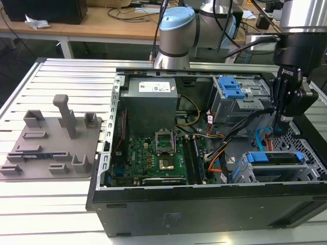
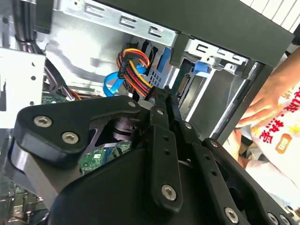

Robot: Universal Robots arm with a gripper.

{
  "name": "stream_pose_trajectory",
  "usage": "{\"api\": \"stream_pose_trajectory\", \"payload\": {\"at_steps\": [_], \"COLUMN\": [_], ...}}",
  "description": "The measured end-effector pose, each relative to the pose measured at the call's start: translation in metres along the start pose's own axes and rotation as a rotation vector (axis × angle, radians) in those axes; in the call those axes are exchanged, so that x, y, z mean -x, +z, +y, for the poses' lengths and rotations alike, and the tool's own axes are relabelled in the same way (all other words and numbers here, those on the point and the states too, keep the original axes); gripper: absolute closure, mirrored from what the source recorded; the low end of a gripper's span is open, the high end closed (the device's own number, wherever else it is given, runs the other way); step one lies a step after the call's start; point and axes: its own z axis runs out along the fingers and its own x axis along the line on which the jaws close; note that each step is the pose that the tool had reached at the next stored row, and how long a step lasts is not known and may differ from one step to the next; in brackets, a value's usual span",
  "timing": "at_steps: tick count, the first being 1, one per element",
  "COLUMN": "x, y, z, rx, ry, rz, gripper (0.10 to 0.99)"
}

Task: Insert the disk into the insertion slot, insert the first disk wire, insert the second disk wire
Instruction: 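Insert the first disk wire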

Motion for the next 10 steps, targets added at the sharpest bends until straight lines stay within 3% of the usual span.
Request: {"api": "stream_pose_trajectory", "payload": {"at_steps": [1, 3, 5, 7, 10], "x": [-0.0033, -0.0062, -0.0116, -0.0154, -0.0174], "y": [0.0012, 0.0022, 0.0031, 0.0026, 0.0026], "z": [-0.0005, -0.0011, -0.0022, -0.0055, -0.0097], "rx": [0.002, 0.005, 0.012, 0.018, 0.05], "ry": [0.0, 0.001, 0.002, 0.002, -0.01], "rz": [-0.0129, -0.0293, -0.0665, -0.0922, -0.1044], "gripper": [0.918, 0.918, 0.918, 0.918, 0.918]}}
